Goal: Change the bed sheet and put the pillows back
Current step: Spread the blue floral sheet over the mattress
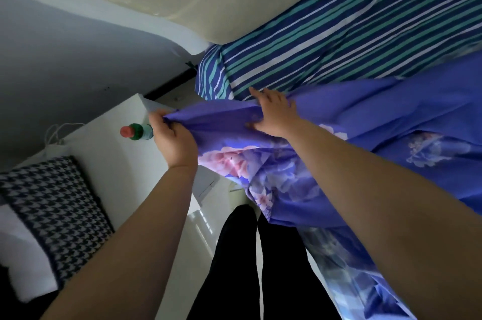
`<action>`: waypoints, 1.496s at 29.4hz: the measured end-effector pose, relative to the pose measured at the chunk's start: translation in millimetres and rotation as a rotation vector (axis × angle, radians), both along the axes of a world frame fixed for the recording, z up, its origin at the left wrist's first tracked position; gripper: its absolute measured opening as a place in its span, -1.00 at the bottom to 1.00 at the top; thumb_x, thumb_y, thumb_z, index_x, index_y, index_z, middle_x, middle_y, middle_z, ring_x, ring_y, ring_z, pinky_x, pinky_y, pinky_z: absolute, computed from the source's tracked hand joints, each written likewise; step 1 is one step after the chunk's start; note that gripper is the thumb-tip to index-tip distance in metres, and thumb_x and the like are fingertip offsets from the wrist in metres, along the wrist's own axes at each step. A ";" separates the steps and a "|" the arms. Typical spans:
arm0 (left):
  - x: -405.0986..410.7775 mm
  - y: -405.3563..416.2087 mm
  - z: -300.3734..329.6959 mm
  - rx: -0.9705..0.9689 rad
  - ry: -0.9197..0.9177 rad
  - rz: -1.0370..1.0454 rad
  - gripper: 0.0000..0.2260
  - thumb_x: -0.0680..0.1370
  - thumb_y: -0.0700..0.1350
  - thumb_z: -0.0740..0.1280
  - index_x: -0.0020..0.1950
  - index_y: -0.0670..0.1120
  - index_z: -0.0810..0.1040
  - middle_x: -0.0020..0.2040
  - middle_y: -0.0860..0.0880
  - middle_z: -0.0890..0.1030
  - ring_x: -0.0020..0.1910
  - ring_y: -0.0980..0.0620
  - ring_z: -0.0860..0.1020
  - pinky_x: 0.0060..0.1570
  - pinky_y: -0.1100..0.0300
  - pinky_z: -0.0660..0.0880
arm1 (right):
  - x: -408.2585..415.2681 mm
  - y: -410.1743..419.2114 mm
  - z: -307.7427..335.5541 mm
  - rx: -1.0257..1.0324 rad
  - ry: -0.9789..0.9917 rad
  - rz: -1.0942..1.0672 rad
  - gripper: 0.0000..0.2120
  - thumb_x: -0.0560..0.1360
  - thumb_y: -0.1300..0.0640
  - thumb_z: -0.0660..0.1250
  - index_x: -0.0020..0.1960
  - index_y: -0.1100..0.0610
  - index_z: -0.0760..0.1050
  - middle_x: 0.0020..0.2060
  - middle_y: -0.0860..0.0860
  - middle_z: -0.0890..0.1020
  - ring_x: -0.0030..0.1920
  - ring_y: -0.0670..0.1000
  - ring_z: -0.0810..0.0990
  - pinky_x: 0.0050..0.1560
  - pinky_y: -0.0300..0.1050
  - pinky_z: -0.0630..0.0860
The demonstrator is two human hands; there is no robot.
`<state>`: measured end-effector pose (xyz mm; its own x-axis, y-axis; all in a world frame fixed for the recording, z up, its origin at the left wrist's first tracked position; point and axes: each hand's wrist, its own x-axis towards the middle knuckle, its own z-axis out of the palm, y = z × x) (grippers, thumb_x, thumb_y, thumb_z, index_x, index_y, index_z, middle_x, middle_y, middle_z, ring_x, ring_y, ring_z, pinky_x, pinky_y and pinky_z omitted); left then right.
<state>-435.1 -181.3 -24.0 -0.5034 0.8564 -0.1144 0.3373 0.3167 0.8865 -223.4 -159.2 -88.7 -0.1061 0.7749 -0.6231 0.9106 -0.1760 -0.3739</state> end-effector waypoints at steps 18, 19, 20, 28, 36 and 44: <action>38.2 66.0 -7.5 -0.424 0.845 -0.806 -0.77 0.49 0.13 0.25 -0.22 -0.01 0.46 -0.20 -0.11 0.59 -0.15 -0.19 0.55 -0.21 0.13 0.39 | 78.4 54.5 47.5 0.066 -0.118 0.166 -0.86 0.48 -0.02 0.18 -0.16 0.03 0.40 -0.22 0.00 0.48 -0.13 0.10 0.47 -0.18 -0.13 0.29; 37.5 66.9 -8.8 -0.479 0.842 -0.775 -0.76 0.49 0.14 0.26 -0.23 0.00 0.44 -0.19 -0.08 0.58 -0.16 -0.18 0.54 -0.26 0.15 0.37 | 95.7 59.4 44.5 0.026 -0.164 0.154 -0.85 0.47 -0.02 0.19 -0.17 0.06 0.40 -0.26 -0.01 0.46 -0.17 0.09 0.46 -0.21 -0.14 0.29; 37.4 67.6 -10.8 -0.510 0.849 -0.755 -0.77 0.49 0.14 0.27 -0.22 0.00 0.43 -0.19 -0.07 0.57 -0.17 -0.17 0.53 -0.28 0.16 0.35 | 113.2 64.5 41.7 -0.025 -0.216 0.162 -0.84 0.46 -0.01 0.20 -0.19 0.08 0.40 -0.31 -0.01 0.44 -0.23 0.08 0.45 -0.27 -0.15 0.27; 29.3 84.0 -32.1 -0.536 0.402 -0.332 -0.92 0.43 -0.08 0.39 -0.09 -0.02 0.59 -0.18 -0.01 0.55 -0.16 -0.05 0.48 -0.15 0.20 0.35 | 195.2 85.2 36.1 -0.322 -0.267 0.081 -0.49 0.42 -0.31 0.30 -0.24 0.14 0.32 -0.39 0.03 0.42 -0.39 0.04 0.35 -0.27 -0.14 0.28; 17.2 91.6 -37.7 -0.535 0.210 -0.109 -0.74 0.41 -0.25 0.21 -0.16 0.05 0.63 -0.21 -0.01 0.62 -0.20 -0.03 0.56 -0.18 0.23 0.39 | 193.2 110.8 54.7 -0.735 0.348 -0.386 -0.66 0.36 0.04 0.47 0.05 0.14 0.49 -0.17 0.09 0.61 -0.38 0.02 0.65 -0.38 -0.22 0.58; 10.3 101.5 -46.1 -0.552 0.273 -0.081 -0.75 0.44 -0.23 0.26 0.00 -0.04 0.66 -0.09 -0.08 0.65 -0.10 -0.08 0.59 -0.11 0.20 0.44 | 213.1 140.2 48.4 0.103 -0.514 0.007 -0.75 0.57 0.11 0.22 0.14 0.20 0.56 0.07 0.24 0.57 0.07 0.27 0.57 0.01 0.05 0.47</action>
